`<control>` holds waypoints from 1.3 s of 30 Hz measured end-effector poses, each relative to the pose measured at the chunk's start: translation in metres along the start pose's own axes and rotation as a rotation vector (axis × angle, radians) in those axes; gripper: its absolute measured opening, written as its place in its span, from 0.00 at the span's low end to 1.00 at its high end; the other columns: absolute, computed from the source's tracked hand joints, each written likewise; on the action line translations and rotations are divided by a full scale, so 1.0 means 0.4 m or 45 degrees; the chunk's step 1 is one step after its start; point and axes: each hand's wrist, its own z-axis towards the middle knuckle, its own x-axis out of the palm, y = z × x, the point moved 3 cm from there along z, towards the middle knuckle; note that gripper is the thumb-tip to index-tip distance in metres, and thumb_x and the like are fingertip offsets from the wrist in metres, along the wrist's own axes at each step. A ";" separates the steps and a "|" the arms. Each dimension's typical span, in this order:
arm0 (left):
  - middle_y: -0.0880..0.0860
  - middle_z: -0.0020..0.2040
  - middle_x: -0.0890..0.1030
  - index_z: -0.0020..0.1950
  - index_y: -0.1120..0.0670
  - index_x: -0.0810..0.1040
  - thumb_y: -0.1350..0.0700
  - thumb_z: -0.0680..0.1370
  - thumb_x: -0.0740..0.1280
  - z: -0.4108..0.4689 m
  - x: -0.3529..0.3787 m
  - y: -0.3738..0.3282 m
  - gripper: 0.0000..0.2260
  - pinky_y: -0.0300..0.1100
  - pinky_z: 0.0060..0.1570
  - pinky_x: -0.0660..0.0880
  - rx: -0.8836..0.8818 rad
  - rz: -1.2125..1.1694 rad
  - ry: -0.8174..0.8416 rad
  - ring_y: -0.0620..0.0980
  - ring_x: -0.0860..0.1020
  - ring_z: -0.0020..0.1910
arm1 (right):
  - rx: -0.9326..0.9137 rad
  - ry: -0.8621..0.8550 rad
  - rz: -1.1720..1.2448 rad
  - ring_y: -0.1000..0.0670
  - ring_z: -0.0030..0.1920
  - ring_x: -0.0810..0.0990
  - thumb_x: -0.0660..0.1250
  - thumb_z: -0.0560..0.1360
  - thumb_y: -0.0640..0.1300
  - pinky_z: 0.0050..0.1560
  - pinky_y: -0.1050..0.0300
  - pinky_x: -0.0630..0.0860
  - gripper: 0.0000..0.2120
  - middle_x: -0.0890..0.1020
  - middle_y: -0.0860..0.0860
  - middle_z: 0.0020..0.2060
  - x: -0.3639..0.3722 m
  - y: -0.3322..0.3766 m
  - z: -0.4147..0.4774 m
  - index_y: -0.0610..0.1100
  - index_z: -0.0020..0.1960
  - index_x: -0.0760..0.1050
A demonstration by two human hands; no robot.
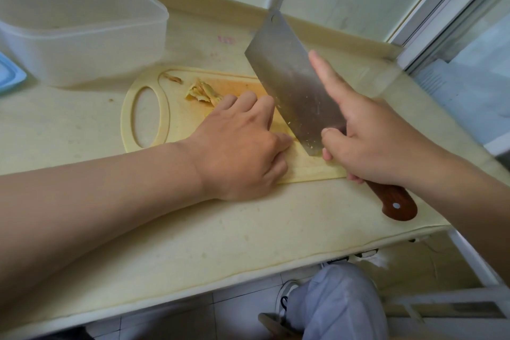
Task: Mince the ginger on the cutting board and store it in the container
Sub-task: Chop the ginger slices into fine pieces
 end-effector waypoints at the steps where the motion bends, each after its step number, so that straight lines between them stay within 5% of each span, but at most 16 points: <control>1: 0.55 0.47 0.69 0.58 0.47 0.82 0.41 0.76 0.44 0.000 0.000 0.000 0.29 0.50 0.47 0.64 0.001 0.002 -0.005 0.56 0.65 0.45 | 0.006 0.015 -0.003 0.44 0.25 0.80 0.59 0.78 0.36 0.30 0.49 0.83 0.48 0.84 0.42 0.33 -0.001 0.001 0.003 0.78 0.76 0.39; 22: 0.55 0.46 0.70 0.55 0.48 0.84 0.42 0.75 0.47 -0.005 0.000 0.005 0.28 0.49 0.47 0.68 0.021 0.000 -0.029 0.56 0.67 0.45 | 0.125 0.149 0.010 0.47 0.23 0.80 0.60 0.76 0.34 0.24 0.50 0.80 0.49 0.85 0.45 0.34 -0.005 0.041 0.097 0.72 0.80 0.41; 27: 0.57 0.43 0.72 0.42 0.55 0.80 0.46 0.75 0.53 -0.006 -0.001 0.013 0.19 0.49 0.42 0.65 0.022 -0.010 -0.147 0.56 0.68 0.41 | 0.167 0.180 0.039 0.46 0.24 0.80 0.60 0.76 0.34 0.27 0.44 0.83 0.48 0.85 0.45 0.35 -0.019 0.026 0.067 0.77 0.78 0.44; 32: 0.57 0.40 0.73 0.41 0.57 0.74 0.51 0.71 0.54 -0.008 -0.007 0.021 0.13 0.48 0.39 0.66 -0.001 -0.030 -0.191 0.57 0.69 0.38 | 0.173 0.076 0.199 0.47 0.23 0.79 0.60 0.77 0.34 0.26 0.47 0.82 0.47 0.85 0.45 0.34 -0.036 0.002 0.040 0.79 0.76 0.46; 39: 0.56 0.38 0.72 0.39 0.56 0.72 0.52 0.68 0.56 -0.007 -0.009 0.025 0.09 0.47 0.37 0.63 -0.039 0.000 -0.253 0.56 0.68 0.35 | 0.186 0.207 0.269 0.47 0.23 0.77 0.59 0.79 0.32 0.24 0.53 0.76 0.47 0.85 0.44 0.35 -0.014 -0.030 0.028 0.76 0.78 0.46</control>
